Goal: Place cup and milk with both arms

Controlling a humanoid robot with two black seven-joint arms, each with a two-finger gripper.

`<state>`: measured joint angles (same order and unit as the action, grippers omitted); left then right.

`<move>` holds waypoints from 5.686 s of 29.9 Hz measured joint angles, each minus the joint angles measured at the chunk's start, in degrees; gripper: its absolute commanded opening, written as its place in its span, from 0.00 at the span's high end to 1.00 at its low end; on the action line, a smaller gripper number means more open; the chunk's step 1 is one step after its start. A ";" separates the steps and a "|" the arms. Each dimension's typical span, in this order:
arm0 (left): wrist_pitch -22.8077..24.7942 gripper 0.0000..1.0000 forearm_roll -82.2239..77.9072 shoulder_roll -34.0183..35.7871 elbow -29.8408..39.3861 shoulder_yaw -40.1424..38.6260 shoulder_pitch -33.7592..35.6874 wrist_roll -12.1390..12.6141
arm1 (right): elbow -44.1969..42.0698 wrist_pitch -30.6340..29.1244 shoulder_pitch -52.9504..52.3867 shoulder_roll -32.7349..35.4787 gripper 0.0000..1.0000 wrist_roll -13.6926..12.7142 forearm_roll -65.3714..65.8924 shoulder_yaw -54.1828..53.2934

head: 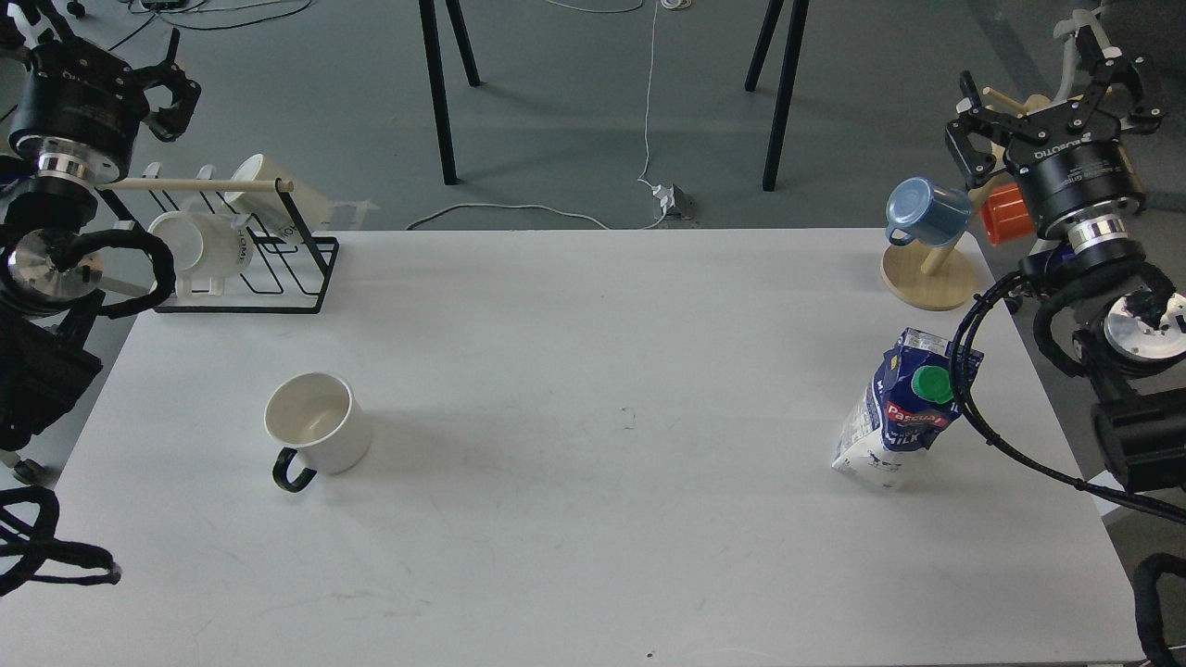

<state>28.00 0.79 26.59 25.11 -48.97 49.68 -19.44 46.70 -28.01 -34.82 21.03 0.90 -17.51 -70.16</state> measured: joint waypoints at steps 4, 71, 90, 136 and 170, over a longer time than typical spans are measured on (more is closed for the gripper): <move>0.00 0.00 -0.01 0.10 0.18 0.11 -0.09 -0.40 | 0.13 0.01 0.55 0.35 0.02 0.23 -0.05 0.02; -32.46 0.93 -119.17 18.92 25.41 24.59 -22.35 -7.97 | -0.25 0.01 2.91 6.39 0.02 0.85 0.04 -1.21; -0.58 0.93 -121.24 -0.56 45.57 24.60 -0.96 1.03 | -2.84 0.01 -6.36 6.53 0.02 0.63 0.19 -0.08; 0.00 0.04 -86.03 -10.16 35.43 4.56 -1.91 4.44 | 9.83 0.01 9.49 10.75 0.02 2.94 -0.51 -3.12; -0.78 0.01 -4.24 -2.20 7.59 -5.67 -6.92 4.75 | 30.52 0.01 58.99 -5.97 0.02 5.87 0.90 -1.70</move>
<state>27.23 -3.45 24.39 32.70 -54.63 42.75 -14.69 77.23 -28.00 24.17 15.06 6.77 -16.61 -71.86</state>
